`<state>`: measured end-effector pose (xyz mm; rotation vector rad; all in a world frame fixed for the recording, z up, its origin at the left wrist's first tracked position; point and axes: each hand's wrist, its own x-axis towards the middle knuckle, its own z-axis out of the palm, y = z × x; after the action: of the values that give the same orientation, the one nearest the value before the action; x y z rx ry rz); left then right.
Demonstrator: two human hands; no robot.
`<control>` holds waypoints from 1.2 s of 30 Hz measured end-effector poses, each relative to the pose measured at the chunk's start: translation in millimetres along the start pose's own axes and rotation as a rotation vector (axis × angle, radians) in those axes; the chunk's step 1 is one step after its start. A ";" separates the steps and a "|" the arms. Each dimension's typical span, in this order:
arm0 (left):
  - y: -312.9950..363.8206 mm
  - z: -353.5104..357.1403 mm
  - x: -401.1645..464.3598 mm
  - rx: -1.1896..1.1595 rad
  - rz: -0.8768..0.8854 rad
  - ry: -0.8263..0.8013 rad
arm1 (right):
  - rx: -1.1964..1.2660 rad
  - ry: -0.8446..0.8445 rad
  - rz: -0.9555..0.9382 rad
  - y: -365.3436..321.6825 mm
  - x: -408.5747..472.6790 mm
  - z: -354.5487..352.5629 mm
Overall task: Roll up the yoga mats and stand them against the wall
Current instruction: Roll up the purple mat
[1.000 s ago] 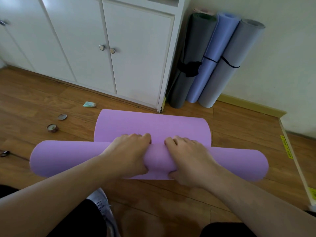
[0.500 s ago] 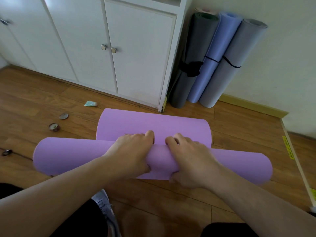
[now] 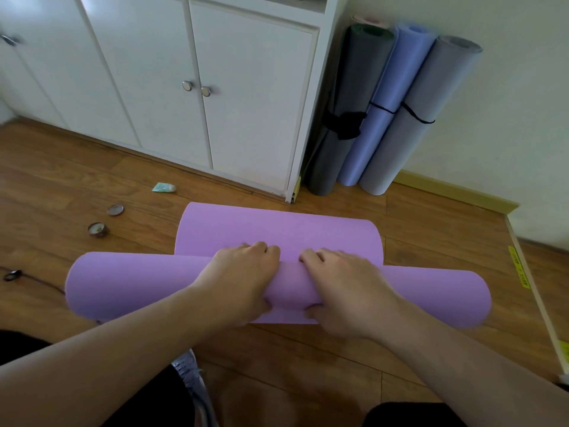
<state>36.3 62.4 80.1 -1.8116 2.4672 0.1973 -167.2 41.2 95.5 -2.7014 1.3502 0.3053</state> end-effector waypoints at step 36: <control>-6.4 -1.0 4.5 -0.049 0.057 0.054 | -0.033 0.039 0.010 4.3 1.1 3.0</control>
<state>41.1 56.1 80.1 -1.7896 2.5747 0.2165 -170.4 38.3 92.3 -2.7418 1.3819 0.2801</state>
